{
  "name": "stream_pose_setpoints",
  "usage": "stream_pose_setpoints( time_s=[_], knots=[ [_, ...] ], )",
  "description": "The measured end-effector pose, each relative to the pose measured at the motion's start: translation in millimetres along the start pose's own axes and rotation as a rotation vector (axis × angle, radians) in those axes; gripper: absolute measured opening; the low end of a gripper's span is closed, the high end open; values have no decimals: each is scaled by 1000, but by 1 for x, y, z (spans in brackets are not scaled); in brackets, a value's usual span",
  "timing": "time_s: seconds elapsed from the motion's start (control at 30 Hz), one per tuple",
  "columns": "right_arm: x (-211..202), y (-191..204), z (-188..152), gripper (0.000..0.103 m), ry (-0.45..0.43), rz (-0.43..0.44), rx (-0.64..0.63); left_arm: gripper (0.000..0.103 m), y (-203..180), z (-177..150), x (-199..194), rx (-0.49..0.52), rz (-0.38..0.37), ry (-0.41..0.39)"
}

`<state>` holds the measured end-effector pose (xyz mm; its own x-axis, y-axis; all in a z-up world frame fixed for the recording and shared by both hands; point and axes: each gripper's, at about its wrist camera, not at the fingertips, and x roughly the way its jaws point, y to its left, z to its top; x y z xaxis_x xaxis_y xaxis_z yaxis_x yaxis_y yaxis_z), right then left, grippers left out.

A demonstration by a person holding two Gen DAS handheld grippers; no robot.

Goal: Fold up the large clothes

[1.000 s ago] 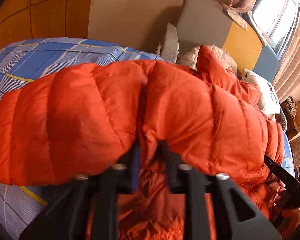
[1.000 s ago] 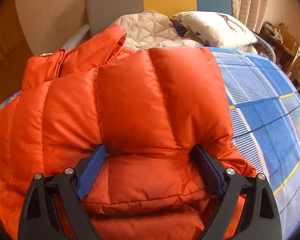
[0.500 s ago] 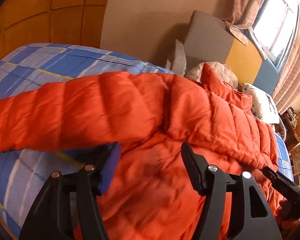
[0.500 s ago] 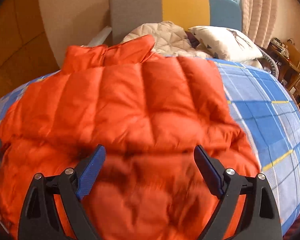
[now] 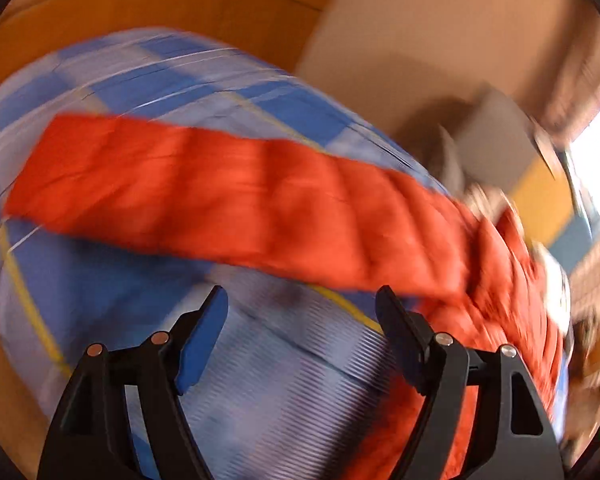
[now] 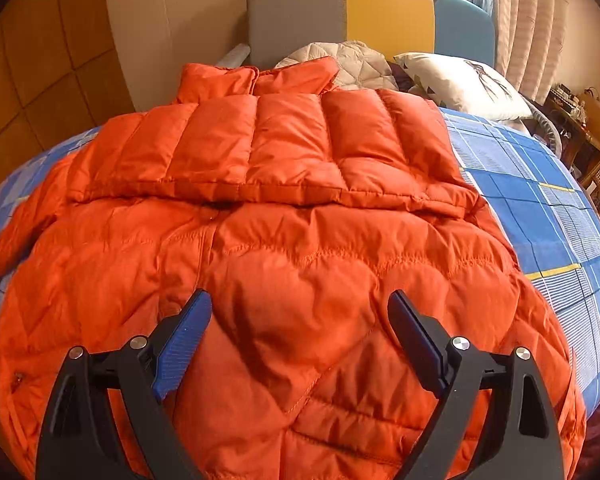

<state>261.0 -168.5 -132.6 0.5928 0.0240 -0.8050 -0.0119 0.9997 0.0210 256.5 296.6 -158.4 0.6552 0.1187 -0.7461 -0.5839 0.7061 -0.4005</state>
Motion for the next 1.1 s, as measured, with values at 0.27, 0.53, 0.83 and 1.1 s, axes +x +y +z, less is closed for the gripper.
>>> stream_pose_setpoints(
  time_s=[0.27, 0.53, 0.83, 1.1],
  knots=[
    [5, 0, -4, 89, 14, -8, 7, 61, 87, 30, 8, -265, 64, -21],
    [13, -3, -5, 89, 39, -14, 20, 4, 82, 47, 13, -206, 55, -80],
    [1, -11, -4, 89, 8, 2, 47, 3, -64, 52, -24, 165, -217, -163],
    [-10, -37, 0, 89, -12, 10, 102, 4, -207, -11, -13, 512, -447, -38]
  ],
)
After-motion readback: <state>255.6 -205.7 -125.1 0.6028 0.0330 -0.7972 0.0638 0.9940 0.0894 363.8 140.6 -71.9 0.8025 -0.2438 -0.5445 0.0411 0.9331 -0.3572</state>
